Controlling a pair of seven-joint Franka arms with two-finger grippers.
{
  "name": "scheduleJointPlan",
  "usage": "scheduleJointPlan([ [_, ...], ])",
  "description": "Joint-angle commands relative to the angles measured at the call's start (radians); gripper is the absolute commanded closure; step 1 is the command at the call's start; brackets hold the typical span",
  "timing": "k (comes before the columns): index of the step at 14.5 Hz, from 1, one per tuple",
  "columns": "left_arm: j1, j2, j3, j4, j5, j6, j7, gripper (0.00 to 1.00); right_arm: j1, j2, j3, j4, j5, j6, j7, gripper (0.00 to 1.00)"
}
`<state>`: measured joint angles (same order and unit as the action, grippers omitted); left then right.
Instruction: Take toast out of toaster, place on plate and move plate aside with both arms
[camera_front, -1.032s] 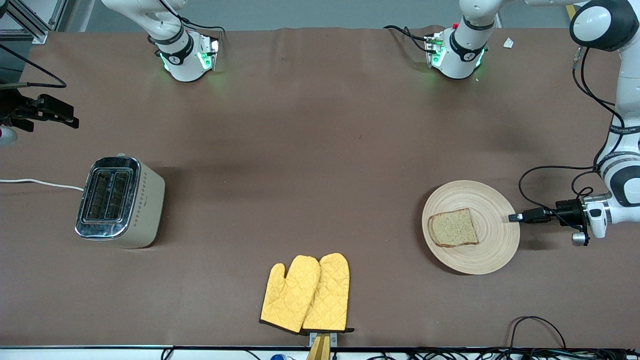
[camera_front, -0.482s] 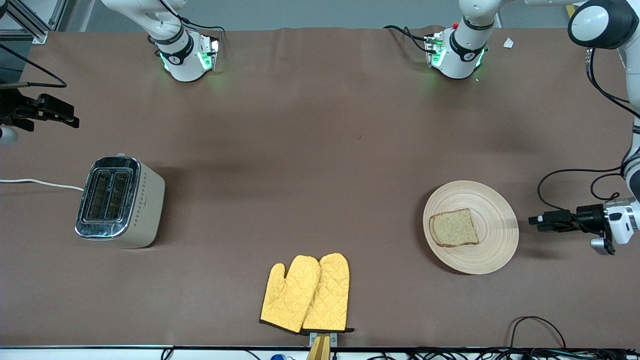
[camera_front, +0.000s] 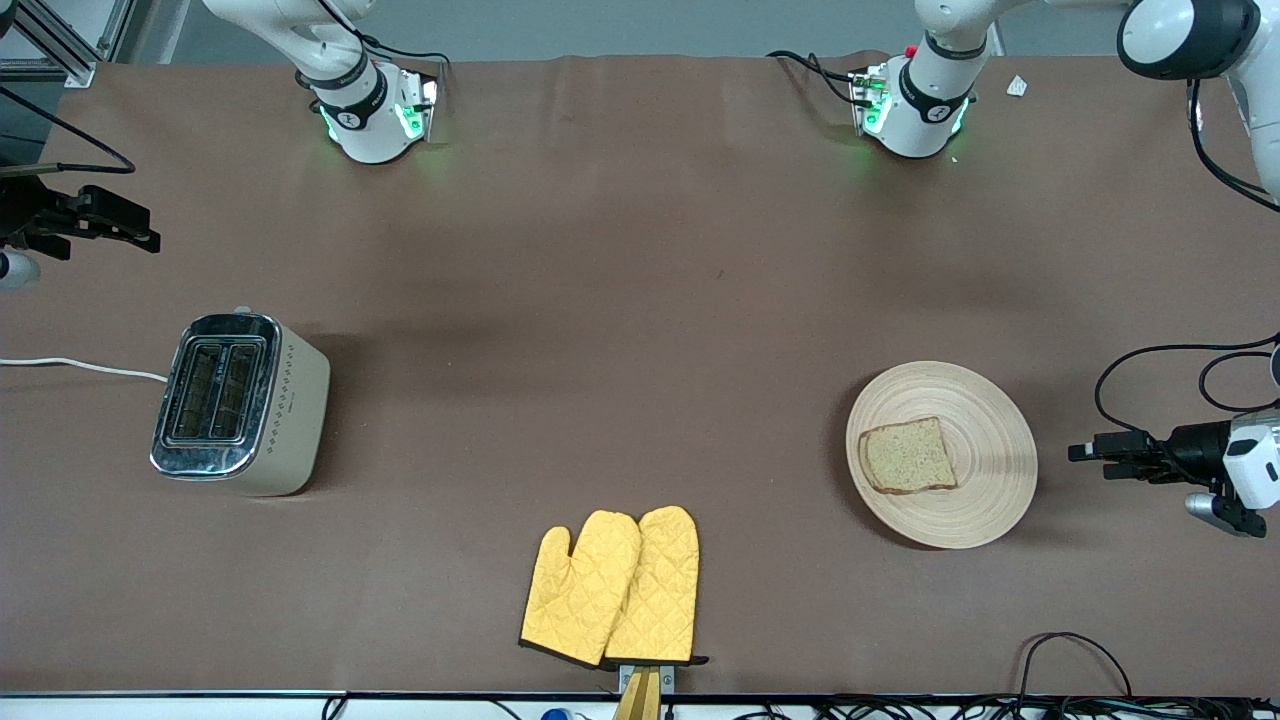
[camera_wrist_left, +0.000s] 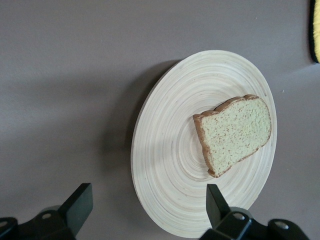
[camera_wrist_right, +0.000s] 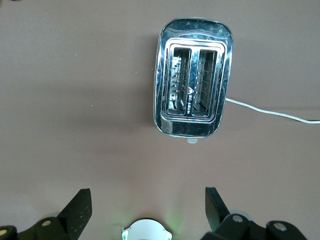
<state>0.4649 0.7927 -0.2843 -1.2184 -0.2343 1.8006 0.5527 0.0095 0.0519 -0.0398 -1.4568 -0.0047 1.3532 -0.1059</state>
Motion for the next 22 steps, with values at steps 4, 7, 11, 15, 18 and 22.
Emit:
scheduleJointPlan([
  [4,-0.224,-0.217,0.004,-0.02,0.243,-0.056,-0.472,0.0,0.001,-0.014,0.008,-0.002,-0.012,-0.005,-0.002,0.0],
  [7,-0.297,-0.305,0.004,-0.021,0.269,-0.16,-0.617,0.0,0.01,-0.012,0.009,0.0,-0.008,-0.003,0.0,0.0],
  [11,-0.391,-0.43,0.002,-0.021,0.363,-0.277,-0.731,0.0,0.023,-0.01,0.008,0.004,-0.012,0.003,0.0,0.0],
  [15,-0.382,-0.516,0.002,-0.02,0.377,-0.314,-0.712,0.0,0.026,-0.009,0.008,0.004,-0.012,0.004,0.0,0.0],
  [18,-0.437,-0.582,0.039,-0.032,0.374,-0.372,-0.711,0.0,0.027,-0.012,0.008,0.0,-0.012,0.003,0.0,0.0],
  [22,-0.509,-0.71,0.129,-0.139,0.362,-0.409,-0.685,0.0,0.027,-0.012,0.008,0.0,-0.009,0.004,0.0,0.0],
])
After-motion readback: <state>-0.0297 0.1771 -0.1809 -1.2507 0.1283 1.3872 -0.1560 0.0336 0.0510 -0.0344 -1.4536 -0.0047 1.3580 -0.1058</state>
